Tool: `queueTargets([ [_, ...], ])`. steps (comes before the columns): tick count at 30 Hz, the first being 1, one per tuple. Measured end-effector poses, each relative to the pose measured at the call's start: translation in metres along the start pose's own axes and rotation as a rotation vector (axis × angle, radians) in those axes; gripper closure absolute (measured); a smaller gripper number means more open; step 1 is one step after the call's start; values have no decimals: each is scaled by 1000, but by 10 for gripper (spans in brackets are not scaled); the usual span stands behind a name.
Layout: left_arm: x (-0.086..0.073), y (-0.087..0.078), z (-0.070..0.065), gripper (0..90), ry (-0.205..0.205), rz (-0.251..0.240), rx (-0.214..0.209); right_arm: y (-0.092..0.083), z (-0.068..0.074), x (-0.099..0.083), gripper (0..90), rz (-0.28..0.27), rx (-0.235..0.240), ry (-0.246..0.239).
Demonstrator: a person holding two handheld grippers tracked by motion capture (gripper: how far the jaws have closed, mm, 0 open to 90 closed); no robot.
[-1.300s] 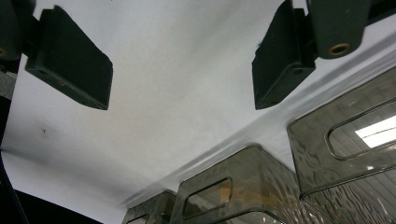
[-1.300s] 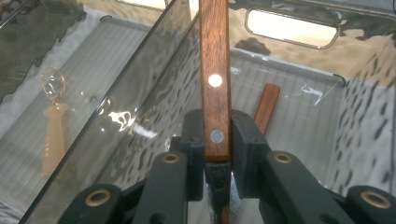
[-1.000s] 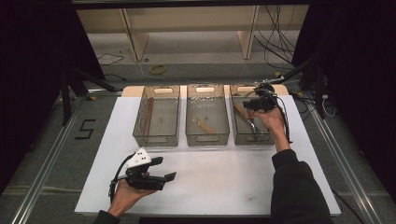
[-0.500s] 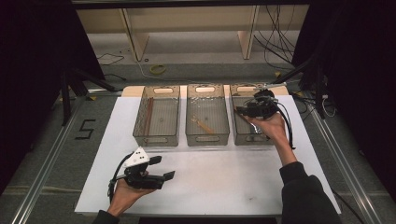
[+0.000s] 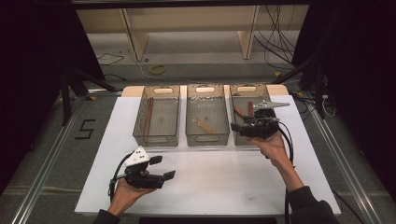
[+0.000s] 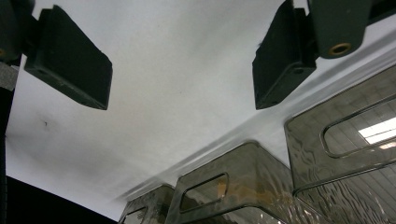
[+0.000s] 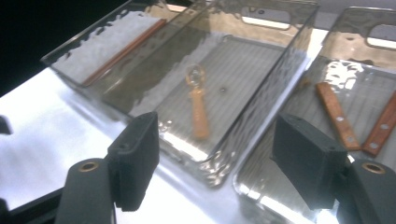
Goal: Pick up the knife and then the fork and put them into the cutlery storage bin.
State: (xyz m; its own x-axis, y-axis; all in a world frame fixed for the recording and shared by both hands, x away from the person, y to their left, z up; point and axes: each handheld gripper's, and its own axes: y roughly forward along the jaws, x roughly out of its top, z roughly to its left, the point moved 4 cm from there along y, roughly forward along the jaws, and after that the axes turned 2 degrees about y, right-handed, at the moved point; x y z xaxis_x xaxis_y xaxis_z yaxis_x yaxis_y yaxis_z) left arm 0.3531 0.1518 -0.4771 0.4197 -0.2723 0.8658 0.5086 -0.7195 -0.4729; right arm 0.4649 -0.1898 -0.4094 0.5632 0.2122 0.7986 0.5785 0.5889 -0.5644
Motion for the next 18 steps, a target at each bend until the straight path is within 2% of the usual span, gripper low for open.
queueTargets([
  [5, 0, -1, 1, 194, -12, -12, -3, -7, 12, -11, 314, -6, 29, -14],
  [12, -2, -2, 3, 192, -20, -19, -5, -14, 24, -32, 312, -50, 57, -37],
  [15, -2, -3, 3, 191, -23, -24, -6, -16, 28, -42, 308, -58, 81, -25],
  [18, -2, -3, 3, 191, -25, -26, -11, -19, 33, -49, 304, -65, 96, -33],
])
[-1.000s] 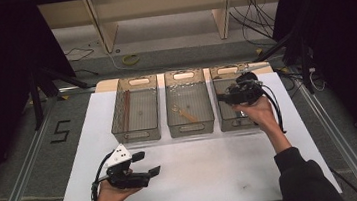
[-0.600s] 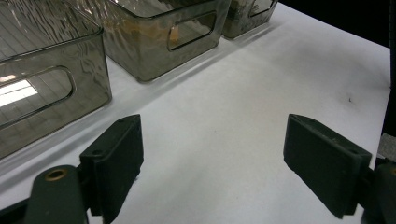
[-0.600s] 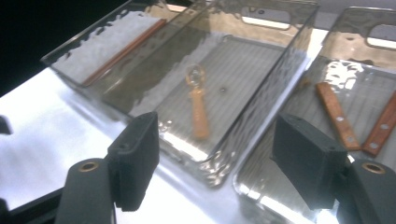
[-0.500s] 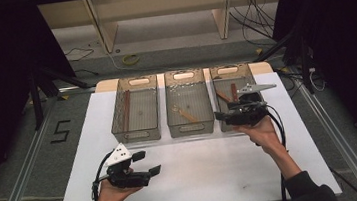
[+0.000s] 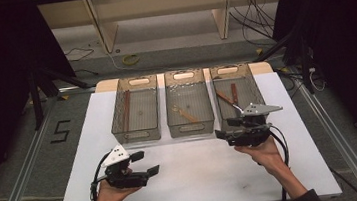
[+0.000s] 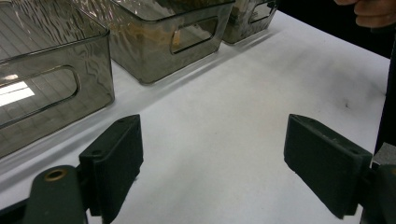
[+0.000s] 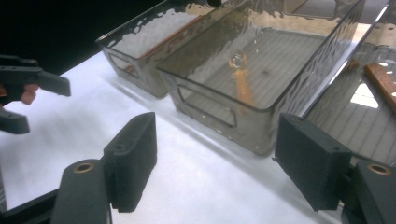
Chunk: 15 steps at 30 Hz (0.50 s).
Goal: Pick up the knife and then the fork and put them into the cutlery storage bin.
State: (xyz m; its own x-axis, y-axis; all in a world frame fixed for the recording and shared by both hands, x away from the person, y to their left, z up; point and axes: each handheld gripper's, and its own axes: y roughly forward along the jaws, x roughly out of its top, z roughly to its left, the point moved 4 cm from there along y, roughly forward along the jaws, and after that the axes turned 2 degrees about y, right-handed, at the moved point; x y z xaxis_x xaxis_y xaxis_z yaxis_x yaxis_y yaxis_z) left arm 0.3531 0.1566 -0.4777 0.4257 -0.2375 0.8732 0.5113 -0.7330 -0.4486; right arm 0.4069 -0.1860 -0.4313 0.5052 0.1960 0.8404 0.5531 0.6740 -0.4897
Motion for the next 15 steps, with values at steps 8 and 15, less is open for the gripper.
queueTargets([
  [8, -2, -1, 0, 186, 9, 7, -8, -6, 12, -16, 292, -19, 26, -3],
  [15, -2, -2, 0, 186, 0, -3, -17, -16, 18, -33, 289, -34, 36, 0],
])
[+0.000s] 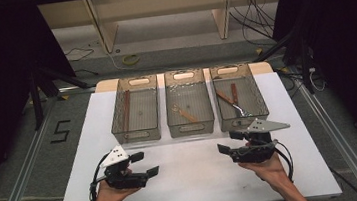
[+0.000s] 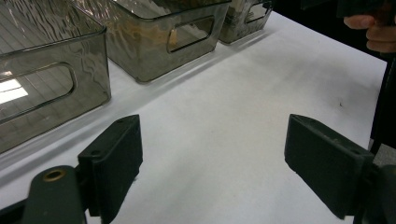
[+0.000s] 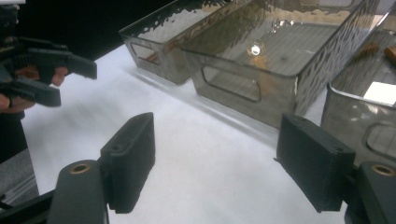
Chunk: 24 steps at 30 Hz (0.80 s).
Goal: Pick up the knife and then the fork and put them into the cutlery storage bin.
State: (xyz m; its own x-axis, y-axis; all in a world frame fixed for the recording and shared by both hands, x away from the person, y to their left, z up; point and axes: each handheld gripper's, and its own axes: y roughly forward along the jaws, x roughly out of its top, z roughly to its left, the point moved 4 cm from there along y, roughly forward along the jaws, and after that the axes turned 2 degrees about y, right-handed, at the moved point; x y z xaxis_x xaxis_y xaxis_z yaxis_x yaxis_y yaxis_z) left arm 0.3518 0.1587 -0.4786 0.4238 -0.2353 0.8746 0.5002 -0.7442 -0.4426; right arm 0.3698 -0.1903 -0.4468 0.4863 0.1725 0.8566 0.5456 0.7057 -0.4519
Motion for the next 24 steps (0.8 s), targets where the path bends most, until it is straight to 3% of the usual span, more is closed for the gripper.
queueTargets([
  [9, 0, 0, -1, 185, -4, -5, -9, -13, -2, -18, 254, -21, -8, 13],
  [24, -1, -1, -1, 181, -3, -7, -20, -21, -2, -30, 225, -28, -15, 36],
])
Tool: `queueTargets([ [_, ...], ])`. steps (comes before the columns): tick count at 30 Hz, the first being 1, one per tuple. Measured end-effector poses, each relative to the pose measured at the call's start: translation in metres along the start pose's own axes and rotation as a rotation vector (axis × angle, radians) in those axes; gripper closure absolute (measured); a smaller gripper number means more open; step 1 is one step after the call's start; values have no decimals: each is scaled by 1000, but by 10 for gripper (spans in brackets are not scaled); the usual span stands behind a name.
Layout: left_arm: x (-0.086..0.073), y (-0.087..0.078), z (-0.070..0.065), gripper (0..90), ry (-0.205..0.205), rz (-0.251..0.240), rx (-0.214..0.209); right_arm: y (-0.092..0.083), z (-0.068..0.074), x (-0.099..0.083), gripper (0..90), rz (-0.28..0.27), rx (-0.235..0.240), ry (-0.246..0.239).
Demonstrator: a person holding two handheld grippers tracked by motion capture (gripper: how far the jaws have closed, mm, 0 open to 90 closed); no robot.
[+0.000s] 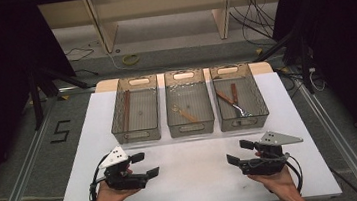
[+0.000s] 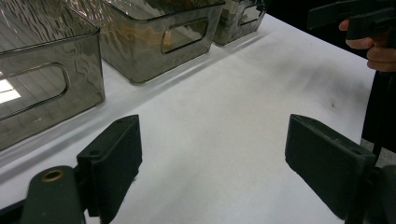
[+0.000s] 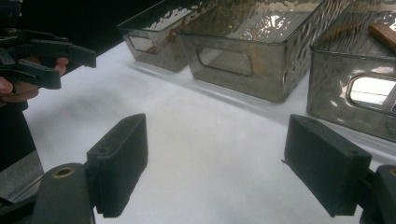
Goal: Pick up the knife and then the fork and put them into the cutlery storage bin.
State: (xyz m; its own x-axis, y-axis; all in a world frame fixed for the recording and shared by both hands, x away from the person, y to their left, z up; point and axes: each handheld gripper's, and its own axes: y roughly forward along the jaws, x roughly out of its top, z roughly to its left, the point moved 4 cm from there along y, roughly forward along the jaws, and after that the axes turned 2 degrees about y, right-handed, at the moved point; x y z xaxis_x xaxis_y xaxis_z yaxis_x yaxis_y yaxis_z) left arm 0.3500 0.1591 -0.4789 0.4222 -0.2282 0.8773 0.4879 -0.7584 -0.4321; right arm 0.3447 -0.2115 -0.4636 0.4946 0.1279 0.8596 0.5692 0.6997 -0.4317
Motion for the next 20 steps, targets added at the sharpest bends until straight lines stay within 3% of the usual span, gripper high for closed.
queueTargets([
  [20, -1, 1, 1, 181, -3, 7, 0, 0, -1, 0, 225, -3, -4, -6],
])
